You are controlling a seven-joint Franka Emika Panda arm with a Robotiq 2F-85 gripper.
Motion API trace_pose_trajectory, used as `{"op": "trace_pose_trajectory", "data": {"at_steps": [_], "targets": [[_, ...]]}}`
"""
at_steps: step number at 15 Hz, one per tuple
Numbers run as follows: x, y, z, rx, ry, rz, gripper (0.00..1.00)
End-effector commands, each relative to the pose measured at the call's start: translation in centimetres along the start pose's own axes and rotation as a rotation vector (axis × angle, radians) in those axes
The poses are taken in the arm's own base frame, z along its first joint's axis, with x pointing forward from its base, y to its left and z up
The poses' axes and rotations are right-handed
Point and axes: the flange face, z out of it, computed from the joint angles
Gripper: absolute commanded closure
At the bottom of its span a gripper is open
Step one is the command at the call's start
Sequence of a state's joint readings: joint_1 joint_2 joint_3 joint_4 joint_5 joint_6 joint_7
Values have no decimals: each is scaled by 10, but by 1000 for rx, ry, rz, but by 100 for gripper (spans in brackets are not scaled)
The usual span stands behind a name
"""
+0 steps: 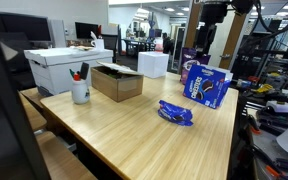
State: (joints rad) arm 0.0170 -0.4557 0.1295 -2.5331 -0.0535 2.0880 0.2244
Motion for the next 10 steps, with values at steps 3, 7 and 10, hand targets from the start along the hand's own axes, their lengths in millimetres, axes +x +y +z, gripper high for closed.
{"op": "trace_pose_trajectory", "data": {"at_steps": [3, 7, 10], "targets": [[-2, -25, 7, -14, 7, -65, 0], [-4, -48, 16, -8, -2, -109, 0], [-3, -63, 32, -9, -16, -134, 0]]}}
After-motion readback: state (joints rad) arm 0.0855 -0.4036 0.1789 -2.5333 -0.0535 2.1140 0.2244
